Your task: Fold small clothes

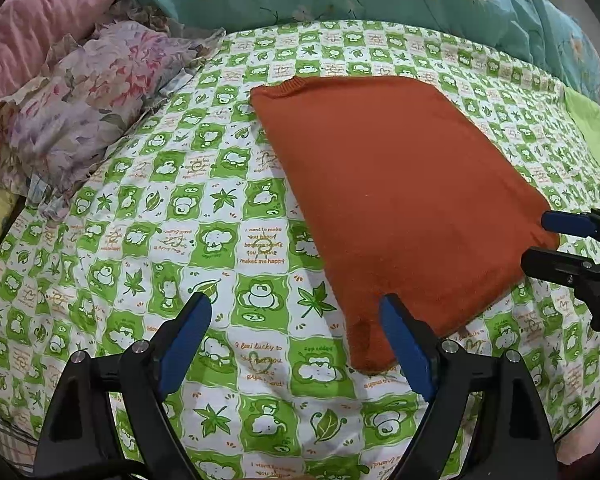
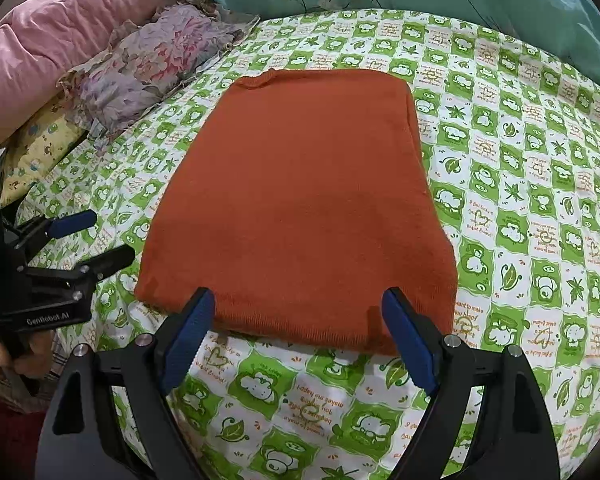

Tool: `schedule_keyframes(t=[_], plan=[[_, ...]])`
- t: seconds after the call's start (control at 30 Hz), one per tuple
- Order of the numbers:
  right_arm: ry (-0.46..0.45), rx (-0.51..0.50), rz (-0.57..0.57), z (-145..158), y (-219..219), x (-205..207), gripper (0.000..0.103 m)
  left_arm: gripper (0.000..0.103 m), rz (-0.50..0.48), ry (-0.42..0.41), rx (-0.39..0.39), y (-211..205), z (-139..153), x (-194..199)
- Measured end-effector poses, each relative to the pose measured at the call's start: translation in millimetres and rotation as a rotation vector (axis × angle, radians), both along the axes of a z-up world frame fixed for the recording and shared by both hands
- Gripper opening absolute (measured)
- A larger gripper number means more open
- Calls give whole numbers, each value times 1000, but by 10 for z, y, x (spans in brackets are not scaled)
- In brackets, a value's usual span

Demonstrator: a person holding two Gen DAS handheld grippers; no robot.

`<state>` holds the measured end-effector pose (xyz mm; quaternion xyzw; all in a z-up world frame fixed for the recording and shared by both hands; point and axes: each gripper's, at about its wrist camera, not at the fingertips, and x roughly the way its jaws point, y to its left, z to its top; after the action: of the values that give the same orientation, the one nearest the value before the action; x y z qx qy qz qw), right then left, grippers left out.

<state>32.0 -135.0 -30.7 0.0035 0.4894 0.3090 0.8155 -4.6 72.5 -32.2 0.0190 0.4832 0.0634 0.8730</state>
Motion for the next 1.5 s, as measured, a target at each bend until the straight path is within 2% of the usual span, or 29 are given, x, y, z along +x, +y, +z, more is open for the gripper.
schedule_keyframes(t=[0.67,1.5], plan=[[31,-14,4,-41,49,32,86,88,-8,45,-1,-1,-54,144],[7,7,2,30,67,60,86,88,-21,13,-15,-26,21,141]])
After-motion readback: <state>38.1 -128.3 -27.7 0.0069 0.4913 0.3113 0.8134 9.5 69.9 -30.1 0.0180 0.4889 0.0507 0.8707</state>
